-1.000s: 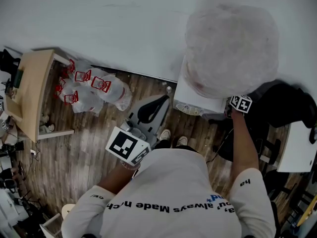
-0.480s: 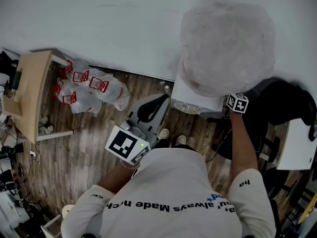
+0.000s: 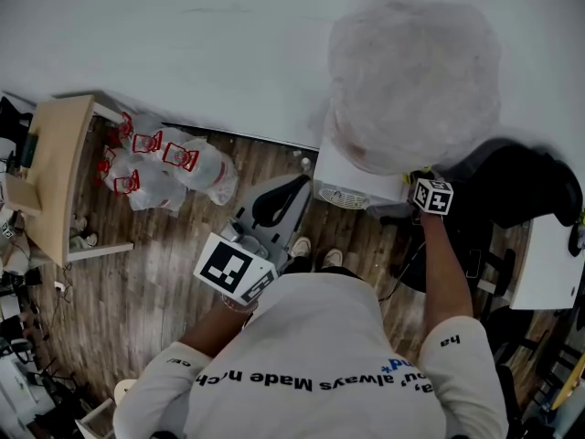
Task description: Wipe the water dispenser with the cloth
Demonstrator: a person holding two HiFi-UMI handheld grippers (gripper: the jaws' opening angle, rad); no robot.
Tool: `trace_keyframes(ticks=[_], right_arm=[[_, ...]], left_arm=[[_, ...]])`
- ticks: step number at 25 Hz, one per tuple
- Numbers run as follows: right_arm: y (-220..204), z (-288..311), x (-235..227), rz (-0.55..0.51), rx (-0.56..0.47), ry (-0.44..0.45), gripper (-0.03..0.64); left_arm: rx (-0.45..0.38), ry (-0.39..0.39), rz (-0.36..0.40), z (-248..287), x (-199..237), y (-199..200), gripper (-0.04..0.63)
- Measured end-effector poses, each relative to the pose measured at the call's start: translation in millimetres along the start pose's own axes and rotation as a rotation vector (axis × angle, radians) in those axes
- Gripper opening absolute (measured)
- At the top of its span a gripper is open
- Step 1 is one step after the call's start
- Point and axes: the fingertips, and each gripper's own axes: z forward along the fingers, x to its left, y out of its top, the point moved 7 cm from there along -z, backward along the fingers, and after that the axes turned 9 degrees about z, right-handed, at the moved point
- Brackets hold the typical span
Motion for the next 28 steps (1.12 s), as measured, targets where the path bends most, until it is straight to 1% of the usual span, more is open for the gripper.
trace_keyframes(ticks=[12,18,28], right_arm=[[-16.8,-22.3,12.7,-0.065,0.003,0.003,0.060],[-40.9,-29.5,14.6,-0.087,0.008,0.019,0.060],[-63.1,-49.0,23.3,-0.092,0.000,0.005,0.060]], left_arm=[[-0.005,-0.020,-0.002,-3.0,-7.9,1.0,0.020],[-0.012,-0.023,-0.003,-5.1,-9.2,0.8,0.020],[-0.016,-0.033,-0.002,-6.9,-13.9,2.9,0.020]])
